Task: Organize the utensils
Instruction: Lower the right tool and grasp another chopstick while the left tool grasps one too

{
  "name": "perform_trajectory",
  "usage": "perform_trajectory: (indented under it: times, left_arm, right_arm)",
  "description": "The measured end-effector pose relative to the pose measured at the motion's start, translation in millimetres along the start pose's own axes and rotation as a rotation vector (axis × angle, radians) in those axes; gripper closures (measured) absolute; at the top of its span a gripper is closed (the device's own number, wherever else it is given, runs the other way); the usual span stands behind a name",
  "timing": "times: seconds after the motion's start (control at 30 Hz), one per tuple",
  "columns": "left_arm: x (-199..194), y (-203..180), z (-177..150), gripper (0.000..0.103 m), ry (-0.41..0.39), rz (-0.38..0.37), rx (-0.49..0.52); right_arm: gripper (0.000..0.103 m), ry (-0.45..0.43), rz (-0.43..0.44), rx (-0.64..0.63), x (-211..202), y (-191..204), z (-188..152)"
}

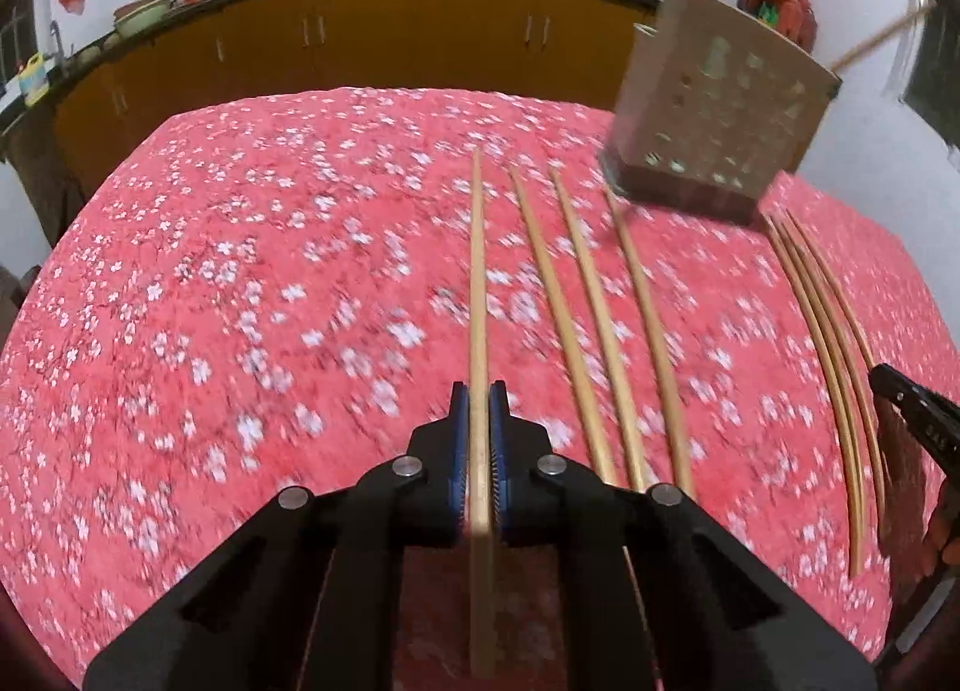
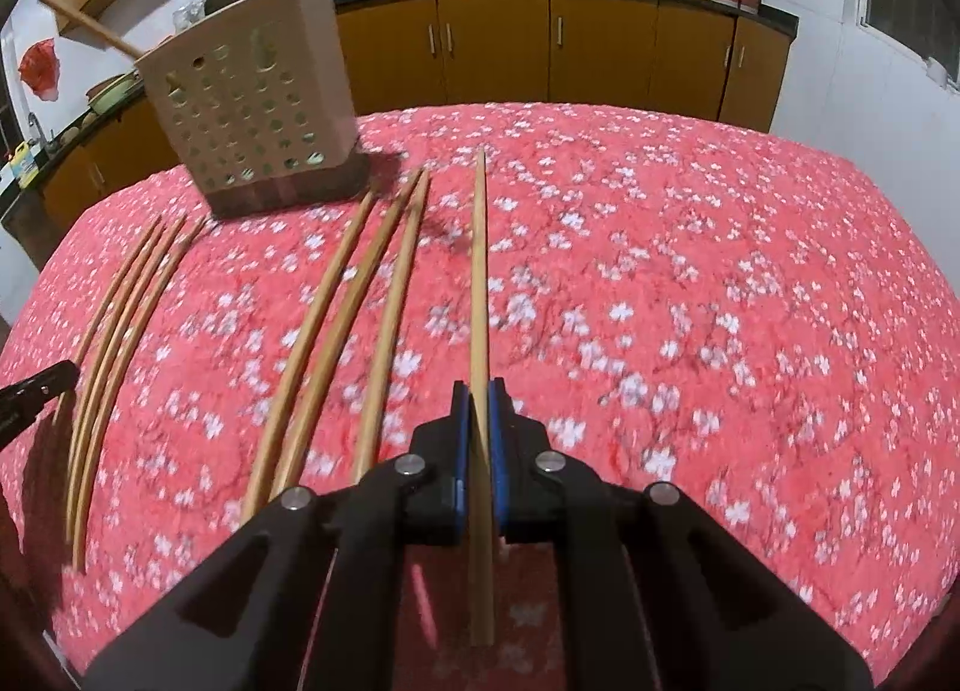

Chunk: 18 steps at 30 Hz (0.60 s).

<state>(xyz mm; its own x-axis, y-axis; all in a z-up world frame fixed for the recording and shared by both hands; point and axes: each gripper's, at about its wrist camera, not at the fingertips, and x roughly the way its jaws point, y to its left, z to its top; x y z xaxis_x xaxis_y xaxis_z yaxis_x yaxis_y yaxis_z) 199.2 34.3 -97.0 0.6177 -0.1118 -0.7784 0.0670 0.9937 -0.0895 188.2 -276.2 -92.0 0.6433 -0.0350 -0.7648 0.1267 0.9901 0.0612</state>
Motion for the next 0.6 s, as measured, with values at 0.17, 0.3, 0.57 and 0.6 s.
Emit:
perform_trajectory:
  times: [0.17, 0.3, 0.57, 0.6]
  left_arm:
    - [1.2, 3.9, 0.8, 0.095, -0.022, -0.006, -0.002]
    - [0.5, 5.6, 0.2, 0.095, -0.024, -0.023, -0.024]
    - [-3.4, 8.8, -1.4, 0.094, -0.026, -0.037, -0.048]
    - [-3.4, 9.2, -1.4, 0.094, -0.026, -0.04, -0.052]
  right_arm:
    - [0.095, -0.002, 0.014, 0.037, 8.9, -6.0, 9.5]
    - [0.095, -0.002, 0.032, 0.052, 9.7, -9.4, 9.8]
    - [0.095, -0.003, 0.03, 0.049, 8.8, -9.6, 9.0]
    - [0.095, -0.002, 0.031, 0.05, 9.1, -9.1, 8.9]
